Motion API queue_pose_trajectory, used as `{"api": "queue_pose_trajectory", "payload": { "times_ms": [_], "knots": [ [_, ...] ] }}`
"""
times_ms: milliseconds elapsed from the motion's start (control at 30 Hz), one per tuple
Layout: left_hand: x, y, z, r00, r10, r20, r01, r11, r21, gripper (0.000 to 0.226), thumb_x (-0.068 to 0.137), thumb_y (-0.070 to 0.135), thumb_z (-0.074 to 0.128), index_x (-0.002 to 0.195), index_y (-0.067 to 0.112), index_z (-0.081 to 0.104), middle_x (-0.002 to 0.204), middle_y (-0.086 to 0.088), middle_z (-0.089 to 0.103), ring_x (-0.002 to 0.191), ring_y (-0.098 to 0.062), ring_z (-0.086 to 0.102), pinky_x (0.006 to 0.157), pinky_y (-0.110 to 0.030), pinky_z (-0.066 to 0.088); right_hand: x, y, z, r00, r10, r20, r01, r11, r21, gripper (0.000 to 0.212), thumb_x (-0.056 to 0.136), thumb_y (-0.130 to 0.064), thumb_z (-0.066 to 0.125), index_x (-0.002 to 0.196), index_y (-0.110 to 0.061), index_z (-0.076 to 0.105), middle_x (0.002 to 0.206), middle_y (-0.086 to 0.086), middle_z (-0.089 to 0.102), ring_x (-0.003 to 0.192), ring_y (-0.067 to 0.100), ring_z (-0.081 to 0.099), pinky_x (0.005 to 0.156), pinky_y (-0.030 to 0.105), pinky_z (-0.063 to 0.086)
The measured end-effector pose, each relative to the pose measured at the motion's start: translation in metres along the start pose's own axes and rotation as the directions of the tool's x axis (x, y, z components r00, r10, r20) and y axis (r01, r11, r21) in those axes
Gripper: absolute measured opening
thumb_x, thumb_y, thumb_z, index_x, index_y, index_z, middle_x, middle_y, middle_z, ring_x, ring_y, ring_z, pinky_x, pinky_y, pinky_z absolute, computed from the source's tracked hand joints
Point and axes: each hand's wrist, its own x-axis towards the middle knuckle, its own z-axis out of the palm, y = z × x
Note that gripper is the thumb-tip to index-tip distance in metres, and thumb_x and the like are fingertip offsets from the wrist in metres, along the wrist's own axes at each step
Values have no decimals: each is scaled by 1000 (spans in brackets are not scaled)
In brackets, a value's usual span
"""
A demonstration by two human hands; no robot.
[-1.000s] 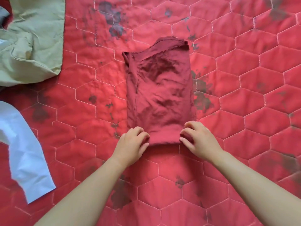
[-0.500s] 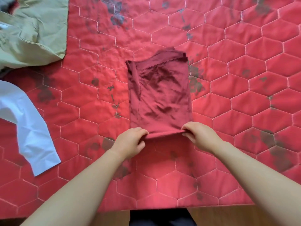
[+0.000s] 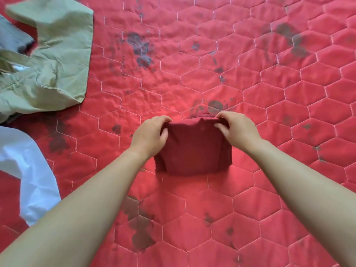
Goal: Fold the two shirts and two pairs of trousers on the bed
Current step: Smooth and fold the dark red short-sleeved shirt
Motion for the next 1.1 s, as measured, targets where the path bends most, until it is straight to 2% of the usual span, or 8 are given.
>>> {"api": "queue_pose_trajectory", "payload": {
  "times_ms": [133, 267, 367, 467, 700, 833, 900, 1100],
  "knots": [
    [28, -15, 30, 999, -15, -47, 25, 976, 218, 40, 90, 23, 51, 130, 21, 50, 132, 1, 51, 121, -23, 46, 98, -43, 36, 38, 10, 27, 998, 61, -15, -62, 989, -135, 28, 89, -28, 57, 114, -16, 57, 114, 4, 61, 106, 29, 54, 82, 39, 40],
    [16, -10, 61, 998, 29, -61, -16, 982, 190, 45, 89, 28, 52, 133, 21, 48, 142, 0, 43, 133, -22, 36, 107, -49, 28, 25, -13, 63, 981, -23, -191, 10, 998, -66, 37, 87, -22, 59, 121, -7, 56, 129, 11, 53, 120, 31, 49, 94, 45, 39],
    [-1, -7, 86, 999, 46, 22, -49, 983, 176, 51, 91, 37, 42, 141, 25, 38, 151, 5, 31, 141, -20, 24, 112, -51, 17, 3, -24, 95, 997, -51, -54, 47, 996, -75, 51, 90, -31, 51, 138, -17, 42, 151, 4, 31, 141, 24, 25, 112, 49, 16],
    [-2, -25, 106, 992, 87, 93, -107, 964, 245, 57, 91, 45, 29, 146, 29, 25, 156, 4, 19, 143, -17, 17, 113, -46, 9, 5, 2, 113, 999, -2, 41, 8, 990, -144, 56, 94, -41, 36, 147, -31, 21, 158, -5, 8, 145, 14, 1, 113, 50, -6],
    [6, -53, 125, 976, 211, 59, -218, 909, 355, 60, 88, 47, 33, 145, 30, 26, 154, -1, 25, 141, -19, 24, 111, -43, 12, 18, 26, 125, 998, -68, 14, 69, 985, -155, 54, 91, -44, 28, 145, -36, 24, 157, -7, 11, 144, 13, 5, 114, 53, -2],
    [4, -37, 117, 993, -34, -110, 57, 975, 217, 60, 86, 53, 33, 144, 43, 22, 157, 4, 11, 144, -20, 4, 110, -53, 0, 8, 13, 119, 988, 97, -124, -107, 991, -77, 49, 89, -42, 42, 138, -39, 38, 157, -4, 14, 144, 27, 5, 107, 64, 7],
    [6, -28, 119, 981, -162, -105, 176, 972, 152, 60, 85, 58, 30, 143, 48, 16, 158, 6, 1, 144, -23, -5, 109, -58, 5, 3, 7, 120, 975, 199, -103, -206, 977, -61, 51, 89, -45, 46, 139, -43, 35, 157, -2, 9, 143, 31, 5, 106, 64, 14],
    [4, -14, 140, 977, -206, -52, 212, 950, 228, 59, 88, 57, 35, 144, 44, 23, 158, 3, 8, 143, -28, 5, 105, -57, 19, -10, 19, 130, 977, 198, -81, -207, 971, -116, 54, 91, -47, 45, 142, -42, 28, 157, 1, 11, 142, 29, 13, 111, 49, 16]
  ]
}}
